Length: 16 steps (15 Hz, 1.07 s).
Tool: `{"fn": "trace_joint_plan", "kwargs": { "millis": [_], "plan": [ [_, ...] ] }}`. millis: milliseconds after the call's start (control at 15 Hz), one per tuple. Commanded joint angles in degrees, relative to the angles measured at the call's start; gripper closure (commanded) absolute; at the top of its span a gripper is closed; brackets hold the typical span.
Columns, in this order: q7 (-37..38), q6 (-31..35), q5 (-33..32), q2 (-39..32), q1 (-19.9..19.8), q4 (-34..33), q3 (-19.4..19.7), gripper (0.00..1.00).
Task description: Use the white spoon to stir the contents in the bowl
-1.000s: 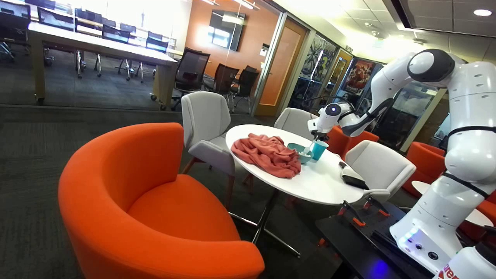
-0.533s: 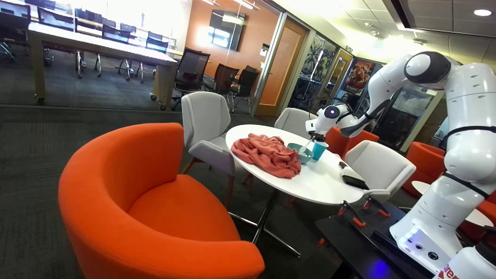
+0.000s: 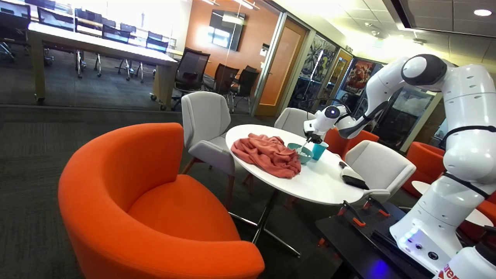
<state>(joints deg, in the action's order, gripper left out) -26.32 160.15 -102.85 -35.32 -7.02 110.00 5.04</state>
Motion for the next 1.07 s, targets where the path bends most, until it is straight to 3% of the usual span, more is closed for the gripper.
{"fn": "trace_joint_plan", "kwargs": {
  "millis": [0,333,600,800,1000],
  "plan": [
    [0.31,1.8,0.92,0.29,-0.89,-0.45,-0.43,0.97],
    [0.75,2.8,3.27,6.81,-1.72,3.48,0.03,0.97],
    [-2.17,9.32,8.57,13.31,-4.31,8.58,0.24,0.97],
    [-7.15,16.82,14.63,17.93,-7.05,14.4,0.74,0.97],
    [-17.81,22.75,22.63,21.89,-11.04,23.11,0.71,0.97]
  ]
}}
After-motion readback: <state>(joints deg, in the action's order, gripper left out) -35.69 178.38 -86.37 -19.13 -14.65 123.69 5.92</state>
